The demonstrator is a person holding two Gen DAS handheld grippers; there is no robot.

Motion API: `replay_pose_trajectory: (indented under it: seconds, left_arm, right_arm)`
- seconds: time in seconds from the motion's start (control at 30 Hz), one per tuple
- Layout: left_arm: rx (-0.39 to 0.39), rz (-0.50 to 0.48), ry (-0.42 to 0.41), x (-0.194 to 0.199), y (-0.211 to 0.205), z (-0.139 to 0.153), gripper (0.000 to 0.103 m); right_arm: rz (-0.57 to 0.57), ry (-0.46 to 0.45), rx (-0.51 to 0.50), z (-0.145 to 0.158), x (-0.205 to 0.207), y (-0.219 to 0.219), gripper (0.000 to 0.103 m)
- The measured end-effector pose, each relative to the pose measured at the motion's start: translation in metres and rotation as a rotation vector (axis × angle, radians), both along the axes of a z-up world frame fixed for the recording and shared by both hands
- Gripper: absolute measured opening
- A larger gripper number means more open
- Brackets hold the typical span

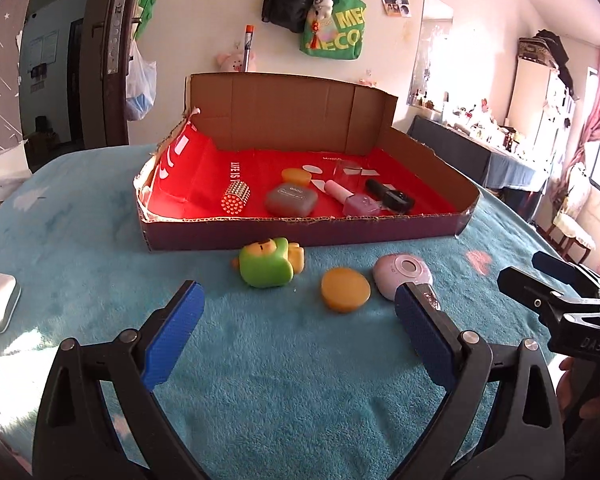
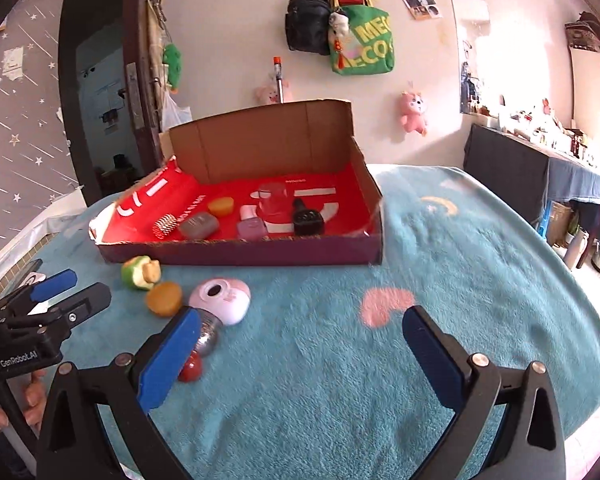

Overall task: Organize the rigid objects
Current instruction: 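Grasp the green frog toy with the left tool while the right tool grasps the red-capped glass jar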

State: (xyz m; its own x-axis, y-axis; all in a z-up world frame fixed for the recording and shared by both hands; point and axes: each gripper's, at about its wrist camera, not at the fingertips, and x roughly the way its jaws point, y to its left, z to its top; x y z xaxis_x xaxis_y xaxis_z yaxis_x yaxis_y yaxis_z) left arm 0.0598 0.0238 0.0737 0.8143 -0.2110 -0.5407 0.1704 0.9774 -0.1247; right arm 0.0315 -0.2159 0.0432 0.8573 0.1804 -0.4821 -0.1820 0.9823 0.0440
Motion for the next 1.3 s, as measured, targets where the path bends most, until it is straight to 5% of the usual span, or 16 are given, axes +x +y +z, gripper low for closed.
replay_pose_trajectory:
  seconds: [0.67, 1.3]
  left_arm:
    - [-0.007, 0.020, -0.026, 0.000, 0.000, -0.010, 0.097]
    - [-0.009, 0.034, 0.032, 0.013, 0.009, -0.010, 0.097]
  right_arm:
    - [-0.049, -0.047, -0.027, -0.022, 0.003, 0.001, 0.103]
    - [-0.048, 0.012, -0.011, -0.025, 0.019, 0.005, 0.103]
